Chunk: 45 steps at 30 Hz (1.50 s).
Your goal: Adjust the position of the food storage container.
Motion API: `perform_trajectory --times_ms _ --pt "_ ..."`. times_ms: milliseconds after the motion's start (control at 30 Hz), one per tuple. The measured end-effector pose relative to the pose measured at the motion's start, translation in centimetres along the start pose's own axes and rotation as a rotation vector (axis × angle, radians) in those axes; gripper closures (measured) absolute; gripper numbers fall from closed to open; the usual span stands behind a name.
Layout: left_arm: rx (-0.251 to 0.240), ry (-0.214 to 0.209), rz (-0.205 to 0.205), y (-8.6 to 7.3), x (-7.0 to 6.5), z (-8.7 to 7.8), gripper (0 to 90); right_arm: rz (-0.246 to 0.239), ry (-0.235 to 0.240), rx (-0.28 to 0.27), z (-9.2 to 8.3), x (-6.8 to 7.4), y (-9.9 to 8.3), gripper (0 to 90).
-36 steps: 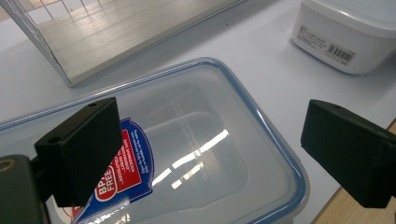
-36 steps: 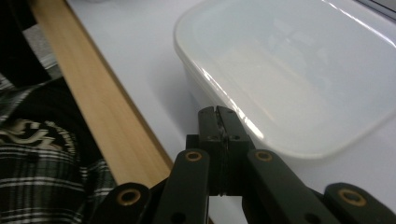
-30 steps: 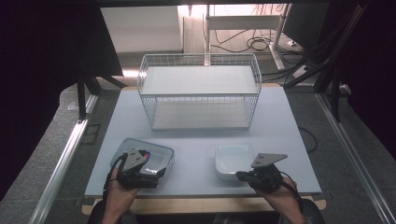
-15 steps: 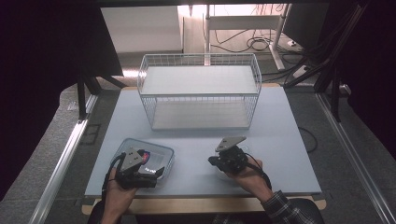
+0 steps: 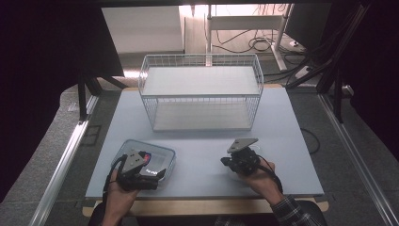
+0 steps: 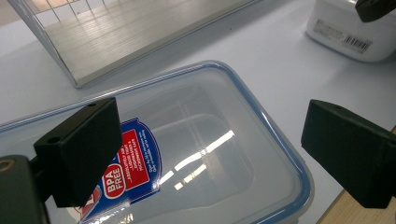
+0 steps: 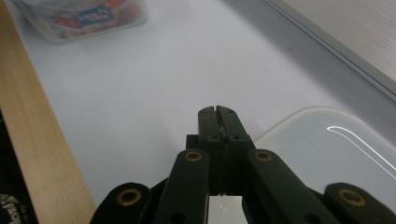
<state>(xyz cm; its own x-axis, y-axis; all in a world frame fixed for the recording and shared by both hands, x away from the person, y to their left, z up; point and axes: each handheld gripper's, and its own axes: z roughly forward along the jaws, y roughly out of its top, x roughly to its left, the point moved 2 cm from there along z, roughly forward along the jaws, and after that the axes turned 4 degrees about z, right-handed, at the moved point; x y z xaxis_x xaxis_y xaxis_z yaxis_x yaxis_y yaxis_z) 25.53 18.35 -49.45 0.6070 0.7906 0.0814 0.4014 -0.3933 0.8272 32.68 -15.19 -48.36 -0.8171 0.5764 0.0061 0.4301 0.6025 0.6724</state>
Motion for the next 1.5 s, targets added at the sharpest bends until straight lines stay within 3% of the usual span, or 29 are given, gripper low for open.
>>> perform_trajectory --times_ms 333,467,567,900,1100,1300,1500 --pt "0.001 0.000 0.002 -0.1 0.1 0.1 5.4 0.063 -0.065 0.015 -2.0 -2.9 -2.1 89.1" --pt "-0.001 0.000 0.003 -0.1 0.1 0.1 5.5 0.108 -0.132 0.016 -3.1 -5.1 -3.5 89.1" --pt "0.001 -0.001 0.004 -0.1 0.1 0.1 5.5 0.133 -0.151 0.015 -3.5 -6.0 -4.0 89.1" --pt "0.003 -0.009 -0.011 -0.2 0.3 0.2 6.0 0.241 -0.225 -0.027 -5.2 -10.0 -5.9 88.9" --pt "0.023 -0.010 -0.010 -0.4 0.4 0.5 6.1 0.264 -0.234 -0.034 -5.4 -10.9 -6.1 89.0" --pt "0.046 0.004 -0.022 -0.6 1.0 0.6 6.5 0.265 -0.235 -0.038 -5.5 -10.9 -6.2 86.8" --pt "0.084 0.013 -0.050 -0.9 2.6 0.5 6.2 0.272 -0.189 -0.087 -5.9 -10.3 -5.7 84.6"
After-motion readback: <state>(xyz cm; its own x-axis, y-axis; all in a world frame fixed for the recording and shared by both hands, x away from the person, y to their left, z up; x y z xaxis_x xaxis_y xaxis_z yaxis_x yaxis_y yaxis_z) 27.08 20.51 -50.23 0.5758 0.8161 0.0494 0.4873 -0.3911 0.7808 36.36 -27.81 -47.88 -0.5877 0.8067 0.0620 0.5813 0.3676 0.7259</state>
